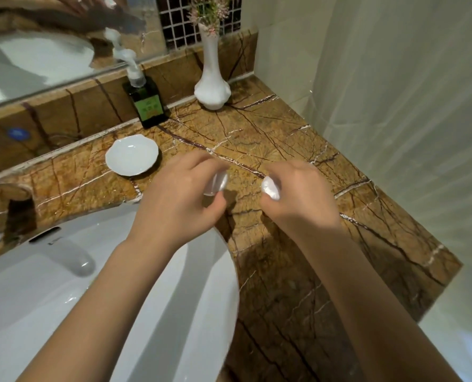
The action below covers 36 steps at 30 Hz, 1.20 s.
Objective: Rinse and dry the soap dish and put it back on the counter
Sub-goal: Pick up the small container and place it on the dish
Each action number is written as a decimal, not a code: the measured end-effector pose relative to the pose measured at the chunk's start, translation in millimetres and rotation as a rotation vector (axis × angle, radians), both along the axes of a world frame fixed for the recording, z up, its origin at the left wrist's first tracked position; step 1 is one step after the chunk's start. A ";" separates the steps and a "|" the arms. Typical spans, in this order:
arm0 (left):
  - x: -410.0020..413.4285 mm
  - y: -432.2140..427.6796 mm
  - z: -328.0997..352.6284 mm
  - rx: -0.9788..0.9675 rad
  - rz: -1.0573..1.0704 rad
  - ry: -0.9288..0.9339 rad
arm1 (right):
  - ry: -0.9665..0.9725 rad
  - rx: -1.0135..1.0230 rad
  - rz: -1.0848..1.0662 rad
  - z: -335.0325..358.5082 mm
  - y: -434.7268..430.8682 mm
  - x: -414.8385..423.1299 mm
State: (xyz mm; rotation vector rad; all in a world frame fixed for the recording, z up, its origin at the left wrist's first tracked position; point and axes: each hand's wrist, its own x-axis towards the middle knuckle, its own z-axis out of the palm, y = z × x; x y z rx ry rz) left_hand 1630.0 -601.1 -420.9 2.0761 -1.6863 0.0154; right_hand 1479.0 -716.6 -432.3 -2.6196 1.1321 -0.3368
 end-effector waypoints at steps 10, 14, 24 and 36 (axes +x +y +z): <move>68.6 64.5 21.4 0.026 0.244 -0.022 | -0.146 -0.060 0.122 50.7 46.4 70.3; 88.2 69.8 9.6 0.045 0.317 -0.021 | -0.146 -0.051 0.177 41.3 51.7 96.9; 115.4 14.2 -33.3 0.051 0.512 0.065 | -0.337 -0.071 0.399 12.0 17.0 119.5; 128.4 -7.9 -61.0 0.068 0.574 0.083 | -0.322 -0.114 0.449 -6.3 -6.3 147.0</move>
